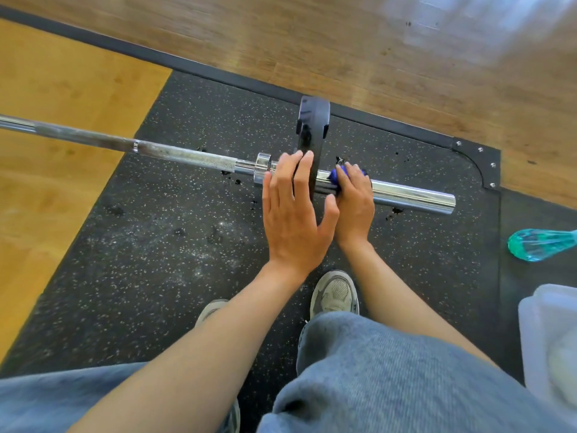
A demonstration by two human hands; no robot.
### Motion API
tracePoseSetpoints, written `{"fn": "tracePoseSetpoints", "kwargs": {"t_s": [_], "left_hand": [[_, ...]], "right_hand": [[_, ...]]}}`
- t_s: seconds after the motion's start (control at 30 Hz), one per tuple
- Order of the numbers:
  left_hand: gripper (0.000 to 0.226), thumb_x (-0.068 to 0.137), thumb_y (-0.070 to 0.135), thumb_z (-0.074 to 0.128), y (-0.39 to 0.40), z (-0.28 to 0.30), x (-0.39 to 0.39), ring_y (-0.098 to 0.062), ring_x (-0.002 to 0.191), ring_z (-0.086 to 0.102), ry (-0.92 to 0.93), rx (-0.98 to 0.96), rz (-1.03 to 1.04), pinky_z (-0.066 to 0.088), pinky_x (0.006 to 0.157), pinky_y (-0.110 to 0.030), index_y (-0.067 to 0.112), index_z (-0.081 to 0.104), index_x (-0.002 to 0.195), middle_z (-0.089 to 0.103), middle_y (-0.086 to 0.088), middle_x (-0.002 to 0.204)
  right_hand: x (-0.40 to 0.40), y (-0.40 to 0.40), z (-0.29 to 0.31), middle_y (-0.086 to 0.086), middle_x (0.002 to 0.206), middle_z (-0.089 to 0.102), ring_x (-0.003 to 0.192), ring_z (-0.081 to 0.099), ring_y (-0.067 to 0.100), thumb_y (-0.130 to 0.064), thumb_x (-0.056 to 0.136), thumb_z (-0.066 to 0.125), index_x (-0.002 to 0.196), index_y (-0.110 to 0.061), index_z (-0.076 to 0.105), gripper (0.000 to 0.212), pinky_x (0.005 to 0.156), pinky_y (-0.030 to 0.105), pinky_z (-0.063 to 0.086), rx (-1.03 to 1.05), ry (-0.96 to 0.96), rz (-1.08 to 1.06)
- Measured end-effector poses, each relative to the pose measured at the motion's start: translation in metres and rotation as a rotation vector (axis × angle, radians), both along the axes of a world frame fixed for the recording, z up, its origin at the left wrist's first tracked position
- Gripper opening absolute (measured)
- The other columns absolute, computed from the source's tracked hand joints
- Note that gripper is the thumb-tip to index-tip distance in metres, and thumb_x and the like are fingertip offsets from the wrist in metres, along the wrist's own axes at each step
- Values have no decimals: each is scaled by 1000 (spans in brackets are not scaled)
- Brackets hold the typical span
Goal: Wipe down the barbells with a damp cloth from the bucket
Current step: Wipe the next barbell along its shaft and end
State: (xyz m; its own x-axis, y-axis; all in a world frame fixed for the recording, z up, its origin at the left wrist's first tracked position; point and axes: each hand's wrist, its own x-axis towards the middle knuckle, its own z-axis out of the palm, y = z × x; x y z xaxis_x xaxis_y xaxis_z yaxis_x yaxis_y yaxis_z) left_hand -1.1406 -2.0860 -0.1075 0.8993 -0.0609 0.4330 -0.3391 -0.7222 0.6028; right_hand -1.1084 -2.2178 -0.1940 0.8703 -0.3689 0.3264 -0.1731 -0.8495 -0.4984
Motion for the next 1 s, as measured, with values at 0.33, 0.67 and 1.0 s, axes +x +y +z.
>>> {"fn": "tracePoseSetpoints", "kwargs": {"t_s": [0.33, 0.67, 1.0], "left_hand": [[67, 105, 44, 29, -2, 4, 62, -19, 158, 6, 107, 138, -73, 4, 129, -41, 13, 18, 163, 17, -2, 170], [67, 106, 35, 38, 11, 0, 17, -20, 158, 6, 103, 51, -84, 9, 129, -42, 9, 13, 163, 13, -5, 171], [72, 100, 28, 47, 29, -18, -25, -20, 157, 15, 64, -32, -133, 17, 128, -44, 5, 18, 161, 17, -9, 169]], "right_hand": [[-7, 0, 0, 8, 141, 58, 135, 50, 31, 6, 90, 63, 138, -10, 60, 51, 120, 40, 33, -60, 34, 39], [-28, 25, 1, 10, 141, 59, 138, 47, 31, 11, 81, 73, 134, -7, 63, 56, 115, 46, 41, -51, 30, 54], [-56, 19, 4, 14, 142, 57, 133, 51, 35, 8, 82, 71, 139, -3, 58, 59, 112, 49, 42, -160, 59, 306]]}}
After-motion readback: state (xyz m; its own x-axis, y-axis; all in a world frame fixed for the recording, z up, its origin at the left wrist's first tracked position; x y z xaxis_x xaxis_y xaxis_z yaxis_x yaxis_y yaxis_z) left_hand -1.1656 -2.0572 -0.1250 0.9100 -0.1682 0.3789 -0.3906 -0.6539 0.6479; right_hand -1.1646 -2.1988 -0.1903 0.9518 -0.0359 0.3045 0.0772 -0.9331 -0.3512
